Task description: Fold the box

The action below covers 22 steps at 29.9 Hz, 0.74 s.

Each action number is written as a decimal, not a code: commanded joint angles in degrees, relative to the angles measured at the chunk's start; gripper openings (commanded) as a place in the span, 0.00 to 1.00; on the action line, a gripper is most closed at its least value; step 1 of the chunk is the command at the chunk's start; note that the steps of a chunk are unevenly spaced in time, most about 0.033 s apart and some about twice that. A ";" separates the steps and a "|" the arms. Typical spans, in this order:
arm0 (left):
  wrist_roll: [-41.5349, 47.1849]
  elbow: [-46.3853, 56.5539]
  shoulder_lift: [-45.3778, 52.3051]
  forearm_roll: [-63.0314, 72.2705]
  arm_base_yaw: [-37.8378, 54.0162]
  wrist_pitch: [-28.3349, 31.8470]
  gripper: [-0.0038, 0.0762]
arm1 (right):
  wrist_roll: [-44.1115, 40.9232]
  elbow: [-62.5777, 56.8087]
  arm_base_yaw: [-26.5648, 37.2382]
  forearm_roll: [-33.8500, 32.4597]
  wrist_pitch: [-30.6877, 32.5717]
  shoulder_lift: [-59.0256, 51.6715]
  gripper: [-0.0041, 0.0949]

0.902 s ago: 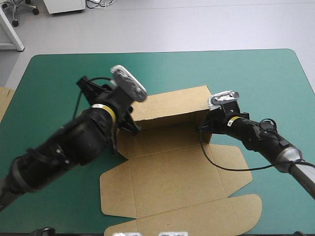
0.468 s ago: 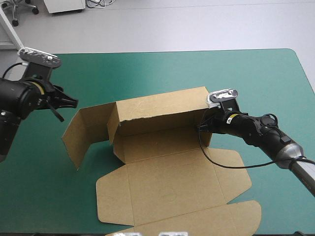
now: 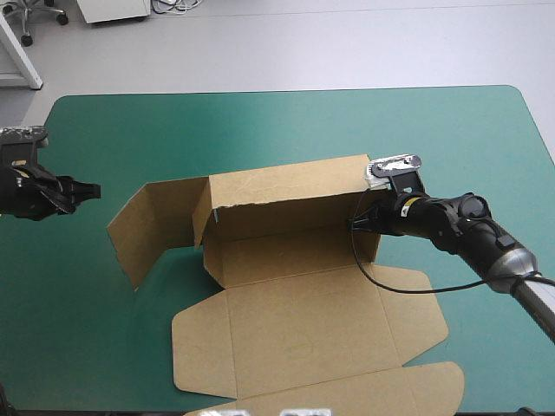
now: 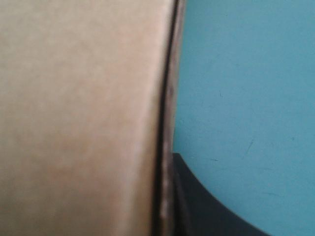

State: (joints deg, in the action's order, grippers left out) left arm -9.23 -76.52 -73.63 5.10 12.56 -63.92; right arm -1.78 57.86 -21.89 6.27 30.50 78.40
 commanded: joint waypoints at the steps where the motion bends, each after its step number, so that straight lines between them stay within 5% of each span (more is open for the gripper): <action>1: -1.75 2.01 1.55 4.38 0.26 5.60 0.44 | 0.14 1.49 -0.05 -0.82 -0.53 -1.35 0.28; 5: -1.85 3.20 1.55 4.48 0.26 6.24 0.44 | -0.34 1.49 -0.05 -0.82 0.67 -1.47 0.42; 14: -2.72 3.20 2.15 5.18 0.26 8.76 0.44 | 0.72 -0.61 -0.05 -0.82 5.19 -3.55 0.43; 22: -2.85 3.20 2.15 5.73 0.26 9.77 0.44 | 0.72 -11.99 -0.05 -0.35 -9.52 -8.75 0.43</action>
State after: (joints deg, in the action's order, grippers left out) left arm -12.06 -71.96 -73.26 9.27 12.74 -57.14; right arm -1.56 46.64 -21.89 5.66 29.39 71.71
